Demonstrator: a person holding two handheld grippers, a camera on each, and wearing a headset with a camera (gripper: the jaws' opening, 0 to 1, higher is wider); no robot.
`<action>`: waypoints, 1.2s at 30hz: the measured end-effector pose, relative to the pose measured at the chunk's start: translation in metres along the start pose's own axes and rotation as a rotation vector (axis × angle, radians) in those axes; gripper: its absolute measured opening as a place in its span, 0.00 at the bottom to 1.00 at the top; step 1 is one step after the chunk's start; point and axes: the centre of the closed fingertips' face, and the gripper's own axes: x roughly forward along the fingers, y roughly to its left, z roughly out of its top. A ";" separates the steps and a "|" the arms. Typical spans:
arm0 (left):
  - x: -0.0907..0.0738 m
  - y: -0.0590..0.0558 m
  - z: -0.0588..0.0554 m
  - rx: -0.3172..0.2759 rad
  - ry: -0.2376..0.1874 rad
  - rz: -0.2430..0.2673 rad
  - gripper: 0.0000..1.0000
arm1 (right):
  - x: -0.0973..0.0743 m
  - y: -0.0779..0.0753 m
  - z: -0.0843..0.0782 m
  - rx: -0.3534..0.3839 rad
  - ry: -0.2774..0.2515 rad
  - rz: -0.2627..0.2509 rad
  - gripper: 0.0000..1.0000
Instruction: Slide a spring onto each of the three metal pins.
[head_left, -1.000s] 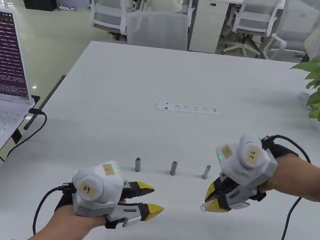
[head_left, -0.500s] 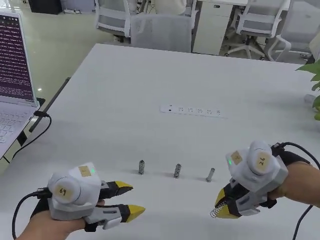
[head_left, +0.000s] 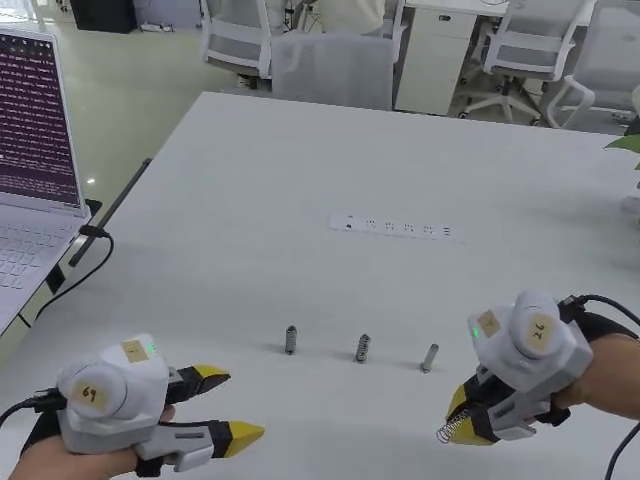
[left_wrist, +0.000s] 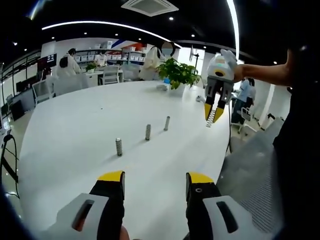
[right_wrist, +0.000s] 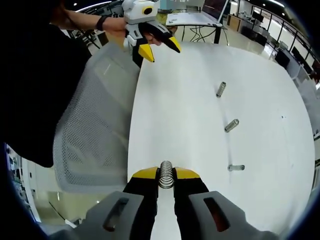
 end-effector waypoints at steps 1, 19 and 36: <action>-0.001 0.001 -0.001 -0.002 0.002 0.003 0.44 | 0.000 -0.001 -0.001 0.002 -0.001 -0.001 0.08; -0.012 0.013 -0.012 -0.050 0.017 0.048 0.56 | -0.007 -0.027 -0.017 0.043 0.016 -0.035 0.08; -0.014 0.012 -0.015 -0.076 0.004 0.066 0.56 | -0.005 -0.080 -0.042 0.086 0.108 -0.081 0.08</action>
